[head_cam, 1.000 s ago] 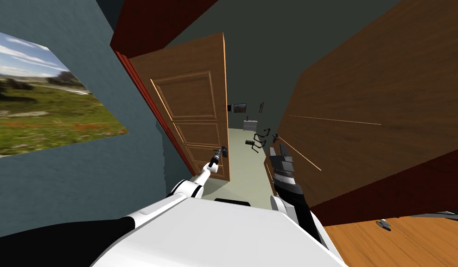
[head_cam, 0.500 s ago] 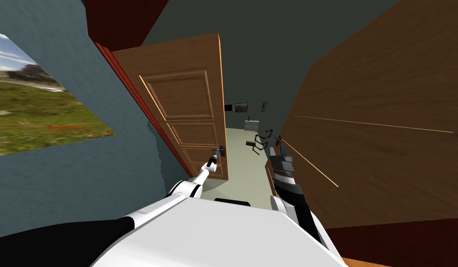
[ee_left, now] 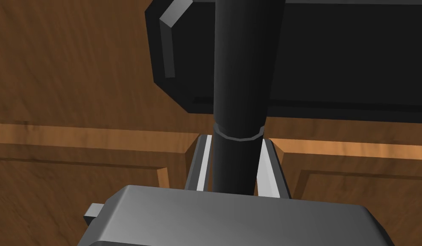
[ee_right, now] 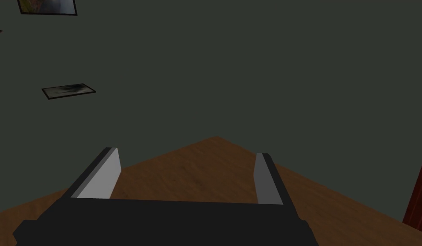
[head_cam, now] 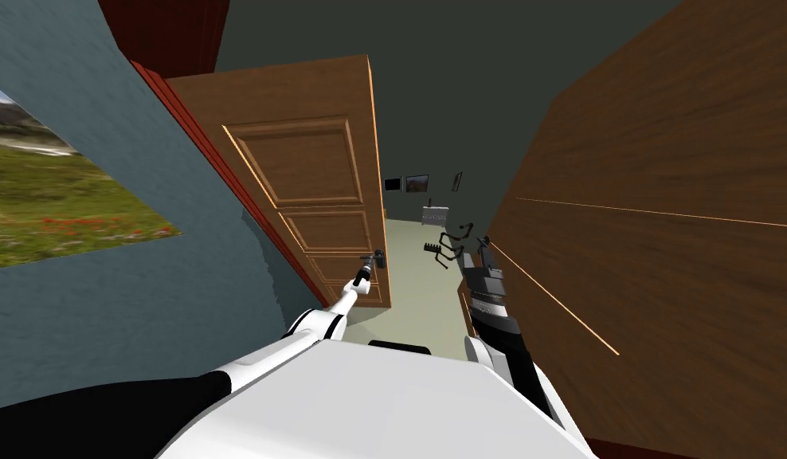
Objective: Push the door open
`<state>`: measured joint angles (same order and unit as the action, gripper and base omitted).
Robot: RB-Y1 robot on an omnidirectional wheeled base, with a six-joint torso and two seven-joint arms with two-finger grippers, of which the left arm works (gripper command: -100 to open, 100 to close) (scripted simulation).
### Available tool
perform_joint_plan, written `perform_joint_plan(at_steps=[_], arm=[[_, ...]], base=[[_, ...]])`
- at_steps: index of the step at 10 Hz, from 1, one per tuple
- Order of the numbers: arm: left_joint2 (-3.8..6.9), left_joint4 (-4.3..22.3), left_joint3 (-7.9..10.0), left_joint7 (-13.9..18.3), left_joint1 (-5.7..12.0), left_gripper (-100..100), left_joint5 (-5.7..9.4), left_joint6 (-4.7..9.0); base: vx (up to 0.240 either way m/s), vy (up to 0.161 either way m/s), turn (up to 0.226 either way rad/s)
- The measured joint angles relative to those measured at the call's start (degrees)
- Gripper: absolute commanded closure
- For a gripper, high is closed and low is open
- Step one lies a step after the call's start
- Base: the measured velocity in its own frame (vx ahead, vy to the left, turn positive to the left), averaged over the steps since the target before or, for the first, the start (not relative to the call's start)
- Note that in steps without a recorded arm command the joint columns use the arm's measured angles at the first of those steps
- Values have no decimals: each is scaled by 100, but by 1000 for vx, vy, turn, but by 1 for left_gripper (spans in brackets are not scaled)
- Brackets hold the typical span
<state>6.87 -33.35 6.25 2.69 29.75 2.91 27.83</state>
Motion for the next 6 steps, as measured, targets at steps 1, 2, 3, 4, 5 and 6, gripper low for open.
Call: perform_joint_plan(at_steps=[1,2,3,4,5,6], arm=[[54,215,33,24,44,100,20,138],[54,200,86,3,3,100,36,136],[66,166,116,-19,-5,100,45,101],[81,63,116,-15,-44,100,44,52],[103,18,136,-6,-82,100,54,20],[111,158,201,-33,-14,100,77,39]], base=[[140,-131,92],[67,-60,44],[18,-10,-8],[79,-56,25],[145,-107,72],[153,-131,88]])
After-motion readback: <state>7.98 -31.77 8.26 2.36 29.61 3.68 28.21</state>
